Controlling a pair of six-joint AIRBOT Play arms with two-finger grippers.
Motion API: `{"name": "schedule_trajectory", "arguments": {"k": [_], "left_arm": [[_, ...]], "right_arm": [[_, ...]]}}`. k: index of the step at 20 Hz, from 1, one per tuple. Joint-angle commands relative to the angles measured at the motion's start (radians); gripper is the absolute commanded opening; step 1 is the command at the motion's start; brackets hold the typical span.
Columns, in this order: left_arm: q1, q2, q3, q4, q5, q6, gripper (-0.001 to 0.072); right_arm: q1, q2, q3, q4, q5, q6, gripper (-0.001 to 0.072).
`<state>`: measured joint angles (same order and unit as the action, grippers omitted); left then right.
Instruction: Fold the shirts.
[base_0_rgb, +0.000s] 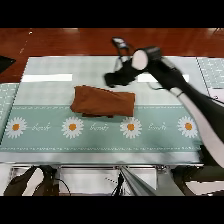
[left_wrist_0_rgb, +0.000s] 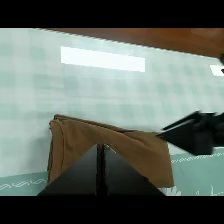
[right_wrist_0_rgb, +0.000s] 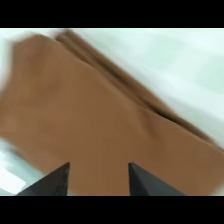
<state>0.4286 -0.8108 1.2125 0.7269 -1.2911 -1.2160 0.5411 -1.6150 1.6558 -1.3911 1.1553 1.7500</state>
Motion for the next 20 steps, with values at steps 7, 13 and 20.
{"name": "schedule_trajectory", "arguments": {"k": [7, 13, 20], "left_arm": [[0.001, -0.003, -0.007, 0.001, 0.000, 0.000, 0.0023], [0.001, -0.019, -0.007, 0.000, -0.001, 0.000, 0.0023], [-0.001, -0.020, -0.007, -0.001, -0.005, -0.002, 0.0023]], "right_arm": [[-0.433, 0.190, -0.440, 0.244, 0.146, -0.116, 0.0602], [-0.384, 0.180, -0.676, 0.540, -0.245, -0.142, 0.0603], [-0.235, 0.061, -0.681, 0.700, -0.360, -0.142, 0.0546]]}}
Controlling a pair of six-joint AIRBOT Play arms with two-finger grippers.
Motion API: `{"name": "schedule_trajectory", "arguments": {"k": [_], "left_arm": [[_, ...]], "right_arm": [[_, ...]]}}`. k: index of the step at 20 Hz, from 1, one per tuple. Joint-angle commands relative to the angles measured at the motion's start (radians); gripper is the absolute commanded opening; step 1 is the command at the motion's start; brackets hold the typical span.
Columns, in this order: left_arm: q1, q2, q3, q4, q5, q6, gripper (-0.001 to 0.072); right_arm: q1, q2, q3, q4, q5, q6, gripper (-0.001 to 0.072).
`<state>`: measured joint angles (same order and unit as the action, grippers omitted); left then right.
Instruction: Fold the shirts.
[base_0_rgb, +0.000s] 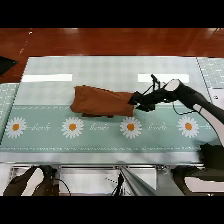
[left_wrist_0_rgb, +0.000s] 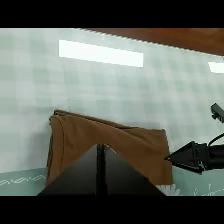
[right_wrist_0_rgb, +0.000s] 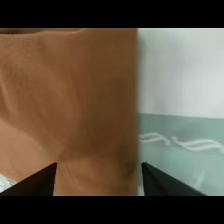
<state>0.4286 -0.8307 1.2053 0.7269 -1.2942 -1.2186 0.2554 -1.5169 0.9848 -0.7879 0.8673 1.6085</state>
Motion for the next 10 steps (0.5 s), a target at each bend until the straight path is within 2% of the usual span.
{"name": "schedule_trajectory", "arguments": {"k": [1, 2, 3, 4, 6, 10], "left_arm": [[-0.001, 0.000, 0.000, -0.001, -0.002, 0.002, 0.0023], [-0.001, -0.001, 0.000, 0.000, -0.001, 0.002, 0.0023], [-0.001, -0.001, 0.000, 0.000, -0.001, 0.002, 0.0023], [-0.001, -0.001, 0.000, 0.000, -0.001, 0.002, 0.0023], [-0.001, -0.003, 0.000, 0.000, 0.000, 0.002, 0.0023], [-0.007, -0.046, -0.010, 0.000, 0.029, 0.003, 0.0023]], "right_arm": [[0.060, -0.041, -0.010, 0.106, -0.080, -0.001, 0.0423], [0.059, -0.039, -0.009, 0.105, -0.083, -0.002, 0.0274], [0.044, -0.038, -0.003, 0.106, -0.070, -0.011, 0.0092], [0.021, -0.033, 0.010, 0.104, -0.030, -0.031, 0.0030], [-0.049, 0.011, 0.047, 0.092, 0.081, -0.114, 0.0030], [-0.248, 0.211, 0.164, -0.079, 0.297, -0.103, 0.0030]]}}
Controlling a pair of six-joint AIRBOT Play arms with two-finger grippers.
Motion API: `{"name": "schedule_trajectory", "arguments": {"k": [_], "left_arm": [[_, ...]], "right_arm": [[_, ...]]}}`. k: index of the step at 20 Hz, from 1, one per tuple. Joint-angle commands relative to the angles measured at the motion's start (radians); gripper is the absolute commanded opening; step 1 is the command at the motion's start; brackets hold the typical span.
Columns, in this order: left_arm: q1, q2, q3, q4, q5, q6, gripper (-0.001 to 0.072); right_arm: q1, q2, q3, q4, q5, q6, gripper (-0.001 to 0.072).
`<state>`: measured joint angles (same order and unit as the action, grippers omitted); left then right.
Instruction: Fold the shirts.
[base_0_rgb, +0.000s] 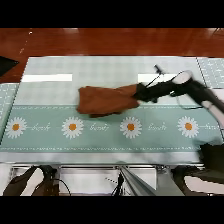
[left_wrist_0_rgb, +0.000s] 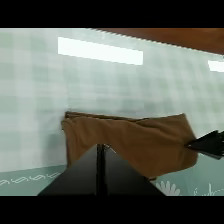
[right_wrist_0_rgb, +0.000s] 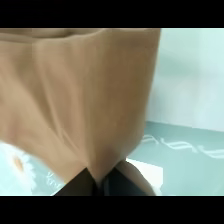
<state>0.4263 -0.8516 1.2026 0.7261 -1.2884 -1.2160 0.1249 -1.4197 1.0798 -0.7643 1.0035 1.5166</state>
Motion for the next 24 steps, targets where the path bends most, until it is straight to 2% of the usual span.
{"name": "schedule_trajectory", "arguments": {"k": [1, 6, 8, 10, 13, 15, 18, 21, 24], "left_arm": [[-0.015, -0.045, -0.024, 0.000, 0.054, 0.000, 0.0023], [-0.139, -0.188, -0.104, 0.000, 0.140, 0.000, 0.0023], [-0.204, -0.261, -0.116, 0.000, 0.155, 0.019, 0.0023], [-0.270, -0.330, -0.116, 0.000, 0.157, 0.060, 0.0023], [-0.356, -0.411, -0.116, 0.000, 0.202, 0.110, 0.0024], [-0.393, -0.451, -0.116, 0.000, 0.233, 0.135, 0.0023], [-0.408, -0.492, -0.115, 0.000, 0.257, 0.161, 0.0024], [-0.408, -0.504, -0.115, 0.000, 0.288, 0.201, 0.0023], [-0.407, -0.503, -0.115, 0.000, 0.306, 0.202, 0.0023]], "right_arm": [[-0.186, 0.177, 0.098, -0.130, 0.199, 0.015, 0.0030], [-0.623, 0.425, 0.175, -0.166, 0.407, 0.143, 0.0030], [-0.794, 0.495, 0.178, -0.206, 0.520, 0.150, 0.0030], [-0.938, 0.551, 0.179, -0.307, 0.631, 0.151, 0.0030], [-1.115, 0.624, 0.179, -0.593, 0.750, 0.151, 0.0030], [-1.202, 0.668, 0.179, -0.785, 0.792, 0.144, 0.0030], [-1.286, 0.713, 0.178, -1.024, 0.846, 0.076, 0.0030], [-1.307, 0.727, 0.178, -1.039, 0.852, 0.078, 0.0030], [-1.307, 0.727, 0.178, -1.154, 0.852, 0.056, 0.0031]]}}
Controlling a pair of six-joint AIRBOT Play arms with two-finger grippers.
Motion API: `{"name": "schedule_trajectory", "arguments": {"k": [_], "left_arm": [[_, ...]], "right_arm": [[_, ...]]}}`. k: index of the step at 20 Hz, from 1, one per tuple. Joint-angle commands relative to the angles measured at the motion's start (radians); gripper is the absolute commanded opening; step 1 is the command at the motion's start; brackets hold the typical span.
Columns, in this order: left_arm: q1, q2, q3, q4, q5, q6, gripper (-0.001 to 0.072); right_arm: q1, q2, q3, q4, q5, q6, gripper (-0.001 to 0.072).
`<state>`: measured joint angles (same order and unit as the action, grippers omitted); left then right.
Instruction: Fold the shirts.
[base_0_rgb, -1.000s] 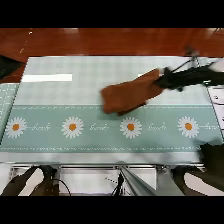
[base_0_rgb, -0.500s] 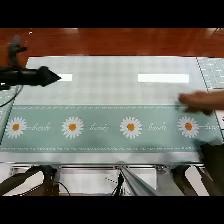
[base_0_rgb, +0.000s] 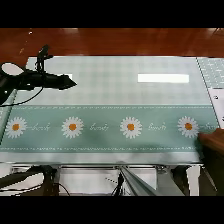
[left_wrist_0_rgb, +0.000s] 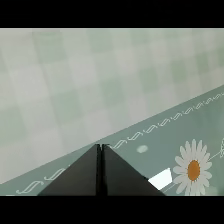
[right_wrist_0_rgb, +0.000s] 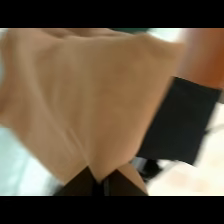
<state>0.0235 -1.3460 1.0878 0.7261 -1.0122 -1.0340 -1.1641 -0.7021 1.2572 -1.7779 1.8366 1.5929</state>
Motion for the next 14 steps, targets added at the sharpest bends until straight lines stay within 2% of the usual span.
{"name": "schedule_trajectory", "arguments": {"k": [1, 2, 3, 4, 5, 8, 11, 12, 13, 14], "left_arm": [[-0.004, -0.009, 0.000, 0.000, 0.037, 0.020, 0.0023], [-0.004, -0.009, 0.000, 0.000, 0.043, 0.020, 0.0023], [-0.004, -0.009, 0.000, 0.000, 0.045, 0.020, 0.0023], [-0.004, -0.009, 0.000, 0.000, 0.045, 0.020, 0.0023], [-0.004, -0.009, 0.000, 0.000, 0.044, 0.020, 0.0023], [-0.003, -0.007, 0.000, 0.000, 0.035, 0.019, 0.0024], [0.003, -0.007, 0.031, 0.000, -0.069, 0.019, 0.0026], [0.008, -0.007, 0.051, -0.004, -0.119, 0.018, 0.0070], [0.010, -0.006, 0.072, -0.015, -0.159, 0.015, 0.0209], [0.010, -0.005, 0.099, -0.029, -0.202, 0.002, 0.0397]], "right_arm": [[-0.018, 0.009, 0.001, -0.169, 0.019, -0.025, 0.0031], [-0.018, 0.009, 0.001, -0.182, 0.019, -0.032, 0.0033], [-0.018, 0.009, 0.001, -0.199, 0.018, -0.035, 0.0128], [-0.018, 0.009, 0.001, -0.218, 0.018, -0.035, 0.0293], [-0.018, 0.009, 0.001, -0.256, 0.017, -0.034, 0.0379], [-0.018, 0.009, 0.001, -0.271, -0.023, -0.026, 0.0379], [-0.016, 0.007, 0.001, -0.018, -0.166, -0.026, 0.0379], [-0.016, 0.005, 0.001, 0.108, -0.212, -0.035, 0.0379], [-0.016, -0.001, 0.001, 0.271, -0.253, -0.060, 0.0379], [-0.016, -0.012, 0.001, 0.437, -0.269, -0.078, 0.0379]]}}
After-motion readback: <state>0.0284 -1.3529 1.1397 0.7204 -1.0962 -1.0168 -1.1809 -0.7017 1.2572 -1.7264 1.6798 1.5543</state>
